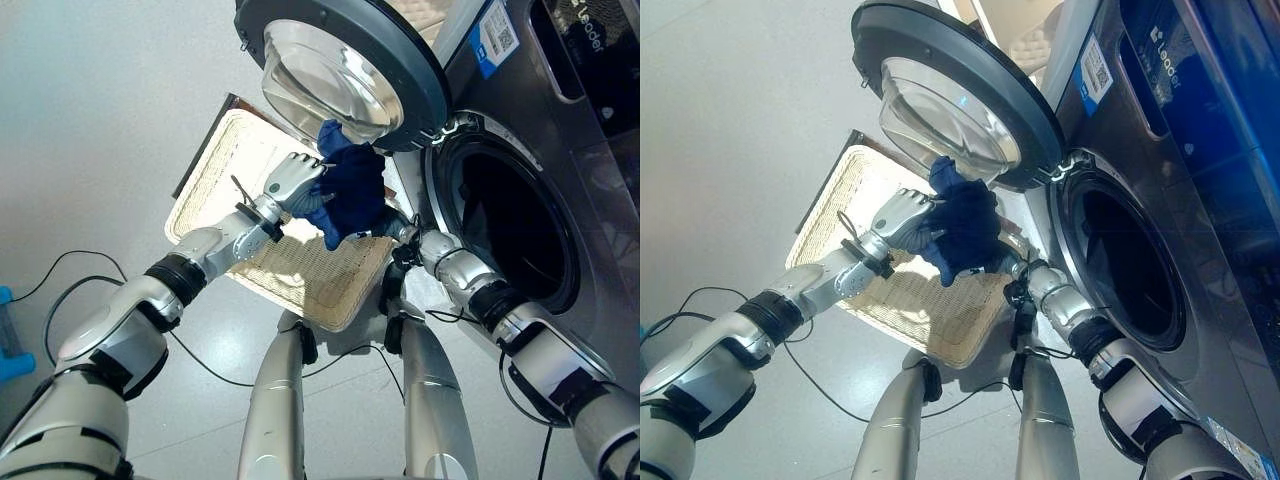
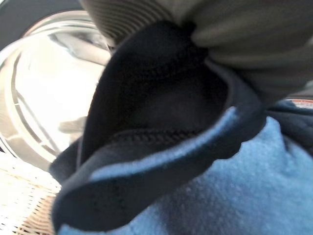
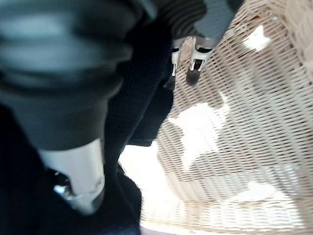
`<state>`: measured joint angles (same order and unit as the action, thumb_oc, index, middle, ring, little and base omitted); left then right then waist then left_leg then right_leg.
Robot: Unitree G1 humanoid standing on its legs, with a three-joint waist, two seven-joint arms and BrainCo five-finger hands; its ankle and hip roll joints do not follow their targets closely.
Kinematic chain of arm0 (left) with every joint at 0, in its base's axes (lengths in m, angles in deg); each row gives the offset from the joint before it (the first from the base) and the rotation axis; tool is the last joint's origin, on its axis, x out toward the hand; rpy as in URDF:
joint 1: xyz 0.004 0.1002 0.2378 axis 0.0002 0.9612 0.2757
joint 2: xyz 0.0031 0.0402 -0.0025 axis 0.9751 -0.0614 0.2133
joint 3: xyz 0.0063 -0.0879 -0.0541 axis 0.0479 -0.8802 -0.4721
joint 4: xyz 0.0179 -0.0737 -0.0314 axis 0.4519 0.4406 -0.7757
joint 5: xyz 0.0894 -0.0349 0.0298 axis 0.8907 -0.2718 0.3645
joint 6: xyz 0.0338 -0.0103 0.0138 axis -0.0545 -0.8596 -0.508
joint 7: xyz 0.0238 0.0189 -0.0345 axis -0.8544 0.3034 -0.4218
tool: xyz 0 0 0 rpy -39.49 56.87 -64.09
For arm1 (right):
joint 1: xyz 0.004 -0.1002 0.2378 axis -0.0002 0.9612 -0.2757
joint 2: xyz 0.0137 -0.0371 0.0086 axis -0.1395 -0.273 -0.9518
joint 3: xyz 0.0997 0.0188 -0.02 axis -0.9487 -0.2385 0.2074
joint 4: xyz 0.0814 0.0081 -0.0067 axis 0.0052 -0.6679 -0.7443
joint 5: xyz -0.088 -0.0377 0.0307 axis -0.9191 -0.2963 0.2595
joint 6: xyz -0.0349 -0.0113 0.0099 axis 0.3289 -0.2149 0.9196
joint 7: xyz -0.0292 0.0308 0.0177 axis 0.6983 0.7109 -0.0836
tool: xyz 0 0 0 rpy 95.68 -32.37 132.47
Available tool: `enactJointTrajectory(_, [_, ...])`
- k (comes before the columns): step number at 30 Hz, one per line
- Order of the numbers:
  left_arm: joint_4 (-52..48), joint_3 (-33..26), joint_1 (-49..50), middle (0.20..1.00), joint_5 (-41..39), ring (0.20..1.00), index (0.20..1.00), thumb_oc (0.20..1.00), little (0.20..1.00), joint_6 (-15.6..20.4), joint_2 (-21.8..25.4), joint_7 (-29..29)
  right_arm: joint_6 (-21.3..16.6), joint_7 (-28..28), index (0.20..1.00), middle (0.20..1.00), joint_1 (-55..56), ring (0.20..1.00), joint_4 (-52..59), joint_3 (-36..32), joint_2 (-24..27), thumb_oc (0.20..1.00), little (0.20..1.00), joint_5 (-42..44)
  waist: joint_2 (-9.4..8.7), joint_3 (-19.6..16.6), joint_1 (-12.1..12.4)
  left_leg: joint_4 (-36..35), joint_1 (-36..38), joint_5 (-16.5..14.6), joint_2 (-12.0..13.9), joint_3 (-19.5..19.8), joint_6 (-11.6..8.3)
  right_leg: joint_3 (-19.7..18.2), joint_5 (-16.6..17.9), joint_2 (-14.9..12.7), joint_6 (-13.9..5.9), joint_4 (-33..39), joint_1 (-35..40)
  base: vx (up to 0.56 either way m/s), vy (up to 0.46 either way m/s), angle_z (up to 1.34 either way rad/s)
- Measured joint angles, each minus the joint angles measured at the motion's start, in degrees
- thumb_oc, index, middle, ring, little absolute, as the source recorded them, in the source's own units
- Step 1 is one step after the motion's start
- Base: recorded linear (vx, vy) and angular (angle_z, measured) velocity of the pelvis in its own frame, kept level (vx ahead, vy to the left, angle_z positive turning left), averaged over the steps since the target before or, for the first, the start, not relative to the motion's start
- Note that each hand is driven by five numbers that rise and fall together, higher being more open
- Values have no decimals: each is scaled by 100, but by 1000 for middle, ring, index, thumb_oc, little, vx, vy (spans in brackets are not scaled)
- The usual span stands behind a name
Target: Put the clothes into the washing machine.
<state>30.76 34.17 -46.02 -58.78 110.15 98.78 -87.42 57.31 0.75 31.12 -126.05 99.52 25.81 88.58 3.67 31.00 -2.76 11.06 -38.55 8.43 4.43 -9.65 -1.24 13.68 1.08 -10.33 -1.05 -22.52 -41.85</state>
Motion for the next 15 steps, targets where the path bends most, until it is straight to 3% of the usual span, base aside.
enactJointTrajectory(8, [1,-1,-1,200,3,200,200,200,200,0,-16,44,-345,-610,200,200,1,200,-1,-223,-128,200,200,104,0,0,-86,-16,-5,-3,-4,-26,0,-12,-11,0,3,0,-25,0,0,0])
enactJointTrajectory(15, [1,1,-11,200,8,200,200,200,200,-3,-27,48,-461,-743,200,200,16,200,-6,-246,-120,200,200,181,0,0,-111,-15,-2,-5,-2,-59,-4,-39,-1,8,27,0,-40,1,2,-1])
